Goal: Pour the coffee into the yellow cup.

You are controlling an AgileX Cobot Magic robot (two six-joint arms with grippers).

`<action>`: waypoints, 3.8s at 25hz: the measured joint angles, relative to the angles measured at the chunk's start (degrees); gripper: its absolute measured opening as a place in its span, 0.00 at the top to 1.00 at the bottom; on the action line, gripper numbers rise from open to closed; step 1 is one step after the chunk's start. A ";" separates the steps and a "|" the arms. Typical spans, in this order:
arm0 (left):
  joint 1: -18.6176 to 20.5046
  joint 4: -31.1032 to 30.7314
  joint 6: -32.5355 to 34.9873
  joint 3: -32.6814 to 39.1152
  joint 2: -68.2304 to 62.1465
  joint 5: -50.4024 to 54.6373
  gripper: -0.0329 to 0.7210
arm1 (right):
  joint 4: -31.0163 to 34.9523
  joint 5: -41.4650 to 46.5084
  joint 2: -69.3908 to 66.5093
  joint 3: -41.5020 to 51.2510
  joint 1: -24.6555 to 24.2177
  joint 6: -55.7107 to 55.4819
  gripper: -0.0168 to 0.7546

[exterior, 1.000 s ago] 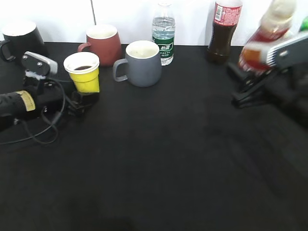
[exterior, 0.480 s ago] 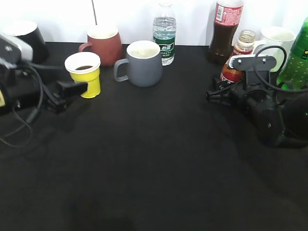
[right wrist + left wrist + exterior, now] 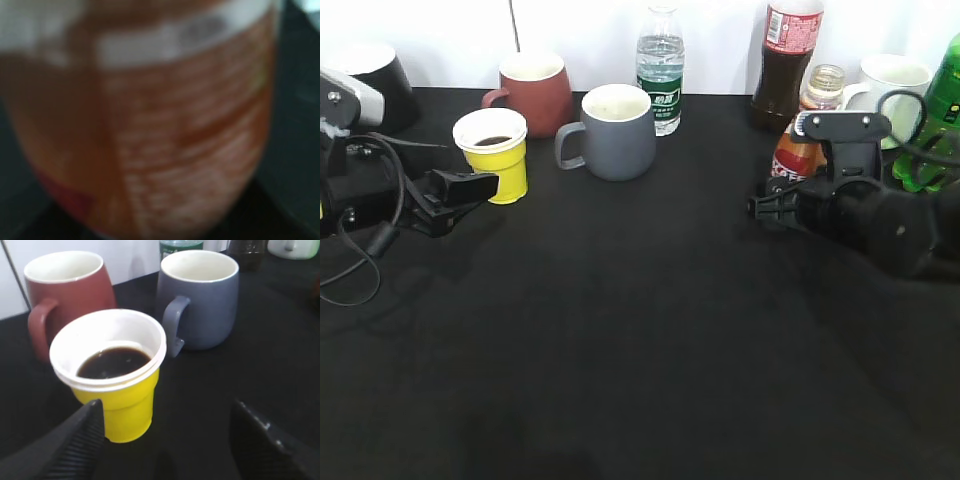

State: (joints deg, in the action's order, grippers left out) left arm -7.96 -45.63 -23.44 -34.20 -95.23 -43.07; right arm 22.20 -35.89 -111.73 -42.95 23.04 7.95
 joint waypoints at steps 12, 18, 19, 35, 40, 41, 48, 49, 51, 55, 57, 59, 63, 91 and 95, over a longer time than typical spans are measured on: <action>-7.57 0.22 -6.76 0.00 0.93 11.81 0.18 | 1.85 20.93 12.40 0.01 0.00 0.44 0.21; -7.88 0.22 -7.70 0.00 0.97 11.95 0.18 | 2.13 26.52 12.99 0.01 0.00 0.56 0.21; -7.88 0.22 -7.70 0.00 0.97 11.99 0.18 | 2.24 28.14 13.43 0.01 0.00 0.64 0.21; -22.27 15.76 -19.05 0.05 19.47 51.63 0.28 | -5.69 58.76 29.34 0.06 0.00 0.70 0.21; -29.75 21.84 -17.75 -3.57 33.43 78.49 0.30 | -11.29 66.33 44.46 0.06 0.00 0.05 0.21; -30.15 23.50 -13.68 -4.17 37.02 81.64 0.32 | -11.41 68.27 48.36 0.06 0.00 -0.07 0.21; -30.33 31.98 4.00 -3.63 69.57 102.08 0.37 | -24.75 89.93 74.18 0.38 0.00 -18.30 0.21; -30.33 32.03 4.39 -2.71 73.94 104.31 0.37 | -26.47 92.01 78.39 1.15 0.00 -21.06 0.21; -30.33 32.39 4.75 -1.37 81.90 108.16 0.37 | -29.18 95.50 87.41 4.80 0.00 -23.56 0.21; -30.33 34.12 10.26 -0.90 90.98 109.55 0.38 | -33.95 99.27 106.04 12.36 0.00 -24.48 0.21; -30.33 34.32 11.97 1.66 91.65 109.48 0.38 | -35.15 97.72 111.77 13.63 0.00 -24.81 0.21; -30.33 34.56 12.14 3.00 91.65 106.71 0.38 | -35.46 97.14 112.22 13.65 0.00 -24.86 0.21; -30.33 34.64 12.27 4.04 91.65 104.72 0.38 | -35.63 97.12 112.22 13.90 0.00 -24.86 0.23; 1.83 34.70 12.32 4.23 95.65 104.50 0.38 | -35.63 96.90 112.22 14.03 -15.45 -24.84 0.28; 1.84 34.70 12.32 4.23 95.65 104.50 0.38 | -35.63 96.90 112.22 14.03 -15.45 -24.84 0.28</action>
State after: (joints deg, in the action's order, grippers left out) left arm -6.11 -10.93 -11.12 -29.97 0.42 61.42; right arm -13.43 61.01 0.49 -28.92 7.59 -16.89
